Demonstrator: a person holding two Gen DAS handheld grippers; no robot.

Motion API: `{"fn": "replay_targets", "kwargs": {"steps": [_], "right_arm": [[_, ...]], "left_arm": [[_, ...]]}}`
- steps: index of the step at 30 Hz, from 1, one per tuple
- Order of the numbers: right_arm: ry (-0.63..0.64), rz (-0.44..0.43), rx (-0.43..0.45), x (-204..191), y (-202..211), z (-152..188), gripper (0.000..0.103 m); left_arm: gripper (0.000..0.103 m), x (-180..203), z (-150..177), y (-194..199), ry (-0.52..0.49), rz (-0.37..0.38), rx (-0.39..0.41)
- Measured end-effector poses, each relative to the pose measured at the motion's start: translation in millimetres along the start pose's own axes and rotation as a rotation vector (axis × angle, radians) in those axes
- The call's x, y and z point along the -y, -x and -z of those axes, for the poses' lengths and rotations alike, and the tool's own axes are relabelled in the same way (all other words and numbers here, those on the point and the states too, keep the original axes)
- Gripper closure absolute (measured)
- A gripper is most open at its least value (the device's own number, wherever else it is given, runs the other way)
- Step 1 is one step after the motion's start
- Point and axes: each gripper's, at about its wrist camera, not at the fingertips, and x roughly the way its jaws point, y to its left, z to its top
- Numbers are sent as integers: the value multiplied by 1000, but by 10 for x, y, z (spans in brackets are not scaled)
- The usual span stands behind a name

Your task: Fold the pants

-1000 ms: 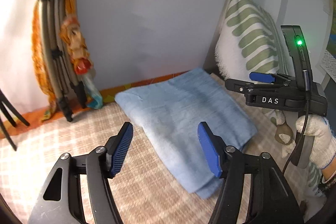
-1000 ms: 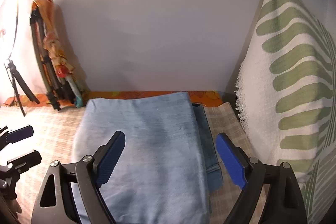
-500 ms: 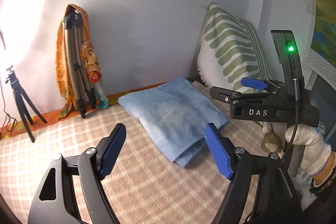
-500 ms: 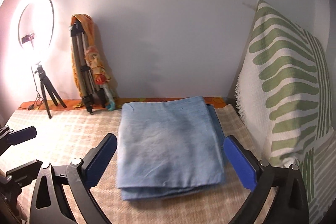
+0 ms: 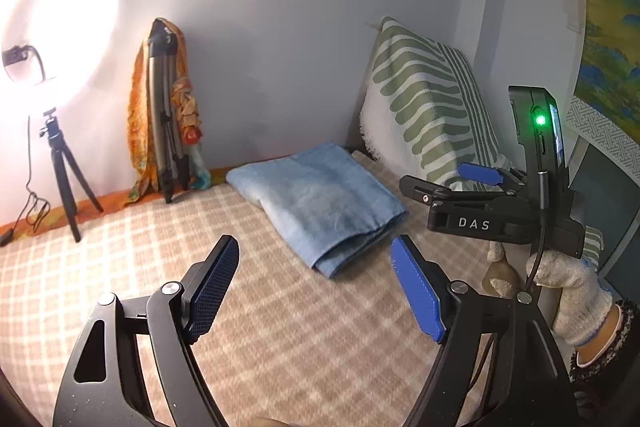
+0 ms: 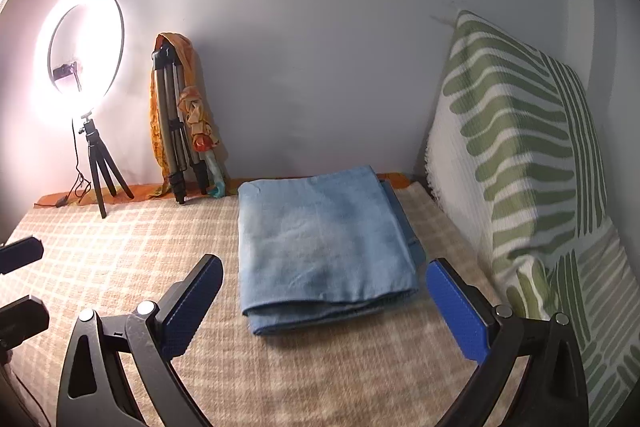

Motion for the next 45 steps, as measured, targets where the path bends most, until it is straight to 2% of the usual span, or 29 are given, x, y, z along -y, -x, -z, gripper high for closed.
{"fn": "replay_targets", "kwargs": {"steps": [7, 12, 20, 27, 34, 45], "right_arm": [[-13, 30, 0, -51, 153, 152, 0], [-8, 86, 12, -107, 289, 260, 0], [-53, 98, 23, -64, 373, 359, 0], [-36, 110, 34, -111, 401, 377, 0], [-29, 110, 43, -125, 432, 386, 0], [-31, 102, 34, -127, 423, 402, 0]], "left_arm": [[19, -4, 112, 216, 8, -61, 35], [1, 20, 174, 324, -9, -101, 61], [1, 6, 220, 382, -21, -110, 53], [1, -5, 258, 394, -27, -139, 52], [1, 89, 324, 367, -74, -168, 36], [1, 92, 329, 368, -75, -163, 33]]}}
